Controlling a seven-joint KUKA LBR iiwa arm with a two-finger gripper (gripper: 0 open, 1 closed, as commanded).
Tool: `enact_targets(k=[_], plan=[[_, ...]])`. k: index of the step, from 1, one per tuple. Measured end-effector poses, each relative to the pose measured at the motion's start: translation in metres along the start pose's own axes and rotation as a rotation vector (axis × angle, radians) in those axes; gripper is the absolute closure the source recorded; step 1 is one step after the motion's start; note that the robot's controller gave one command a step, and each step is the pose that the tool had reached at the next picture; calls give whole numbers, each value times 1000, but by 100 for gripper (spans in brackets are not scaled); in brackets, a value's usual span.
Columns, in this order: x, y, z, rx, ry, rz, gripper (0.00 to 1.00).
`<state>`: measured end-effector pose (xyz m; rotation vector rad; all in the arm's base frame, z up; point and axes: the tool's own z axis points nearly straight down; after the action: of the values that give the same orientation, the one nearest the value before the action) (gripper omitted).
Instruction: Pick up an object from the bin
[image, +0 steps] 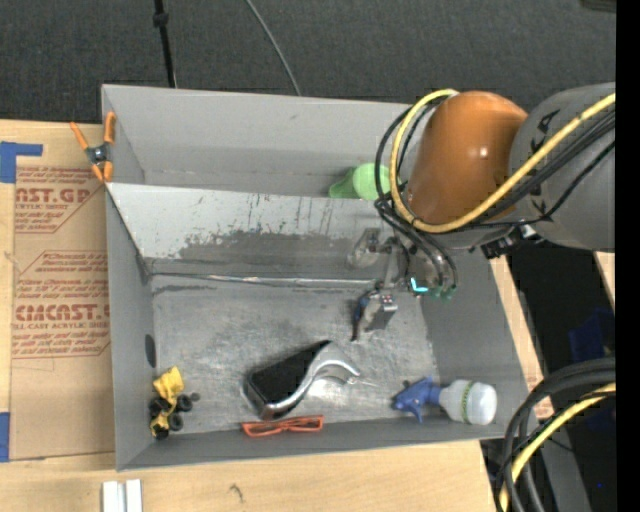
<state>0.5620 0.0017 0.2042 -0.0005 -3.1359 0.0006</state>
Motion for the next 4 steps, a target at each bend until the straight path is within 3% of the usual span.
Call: enact_targets(k=[1, 2, 3, 4], plan=[[-2, 0, -4, 0, -7, 0, 0], [3, 4, 23, 1, -14, -77, 0], [27, 28, 126, 5, -20, -293, 100], [27, 28, 126, 5, -20, -293, 100]])
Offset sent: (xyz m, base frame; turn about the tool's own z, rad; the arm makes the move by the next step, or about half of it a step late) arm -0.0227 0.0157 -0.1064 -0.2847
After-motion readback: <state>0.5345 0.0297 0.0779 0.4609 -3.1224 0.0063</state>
